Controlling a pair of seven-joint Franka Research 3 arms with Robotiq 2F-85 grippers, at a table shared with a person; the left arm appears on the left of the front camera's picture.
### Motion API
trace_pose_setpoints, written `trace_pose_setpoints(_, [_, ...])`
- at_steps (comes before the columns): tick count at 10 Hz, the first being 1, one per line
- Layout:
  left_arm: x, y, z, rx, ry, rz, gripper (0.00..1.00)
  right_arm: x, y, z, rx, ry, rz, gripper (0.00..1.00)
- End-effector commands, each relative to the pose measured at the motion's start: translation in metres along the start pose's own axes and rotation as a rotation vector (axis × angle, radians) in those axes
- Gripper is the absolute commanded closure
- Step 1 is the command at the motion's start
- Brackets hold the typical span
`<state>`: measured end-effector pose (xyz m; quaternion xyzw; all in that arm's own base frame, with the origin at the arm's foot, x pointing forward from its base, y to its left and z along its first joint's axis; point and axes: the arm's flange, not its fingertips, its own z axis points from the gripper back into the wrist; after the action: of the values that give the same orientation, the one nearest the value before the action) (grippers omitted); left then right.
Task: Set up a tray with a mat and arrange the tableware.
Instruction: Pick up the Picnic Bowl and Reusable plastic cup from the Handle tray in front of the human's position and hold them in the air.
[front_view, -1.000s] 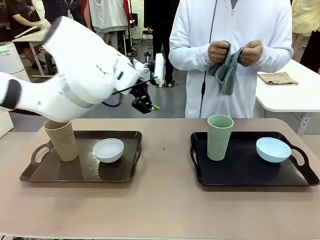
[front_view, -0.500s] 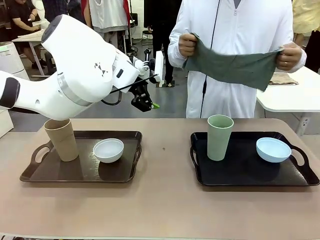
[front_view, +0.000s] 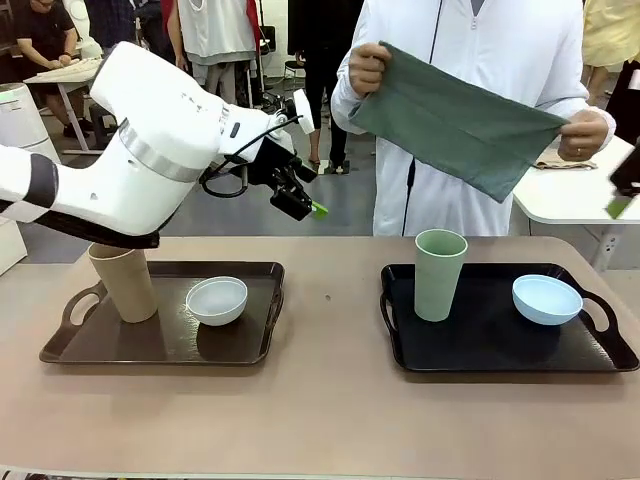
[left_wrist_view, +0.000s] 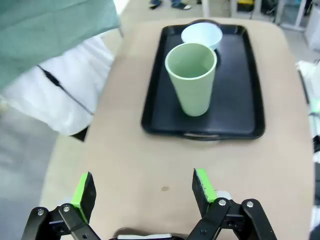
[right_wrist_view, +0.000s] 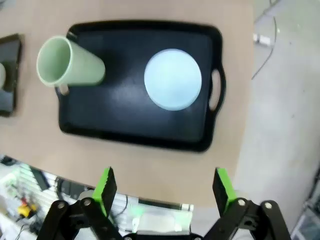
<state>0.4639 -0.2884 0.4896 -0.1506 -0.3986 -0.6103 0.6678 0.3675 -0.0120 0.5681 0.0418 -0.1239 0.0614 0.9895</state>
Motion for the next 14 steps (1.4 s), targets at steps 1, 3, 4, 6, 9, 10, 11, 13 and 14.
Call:
trace_pose_setpoints(1, [-0.006,-0.001,-0.021,-0.175,0.006,0.070,0.00,0.027,0.000,-0.033,0.002,-0.019,-0.028,0.00])
trace_pose_setpoints(3, [0.000,-0.014,-0.051,-0.203,0.171,-0.087,0.00,0.017,0.008,-0.018,-0.006,-0.017,0.008,0.00])
trace_pose_setpoints(4, [-0.015,-0.009,-0.029,-0.186,0.000,0.072,0.00,0.017,0.008,-0.018,-0.006,-0.017,0.008,0.00])
trace_pose_setpoints(6, [-0.015,-0.009,-0.029,-0.186,0.000,0.072,0.00,0.017,0.008,-0.018,-0.006,-0.017,0.008,0.00])
trace_pose_setpoints(9, [-0.013,-0.007,-0.031,-0.192,0.028,0.072,0.00,0.031,-0.002,-0.032,0.021,-0.046,0.016,0.00])
trace_pose_setpoints(10, [-0.019,0.006,-0.041,-0.328,-0.104,0.153,0.00,0.035,-0.008,-0.038,0.020,-0.058,0.028,0.00])
trace_pose_setpoints(11, [-0.021,0.007,-0.052,-0.382,-0.165,0.120,0.00,0.037,-0.012,-0.045,0.008,-0.074,0.045,0.00])
trace_pose_setpoints(13, [-0.021,0.003,-0.080,-0.449,-0.266,0.006,0.00,0.039,-0.022,-0.063,-0.024,-0.071,0.048,0.00])
trace_pose_setpoints(14, [-0.024,0.003,-0.099,-0.487,-0.272,-0.047,0.00,0.039,-0.026,-0.073,-0.038,-0.074,0.042,0.00])
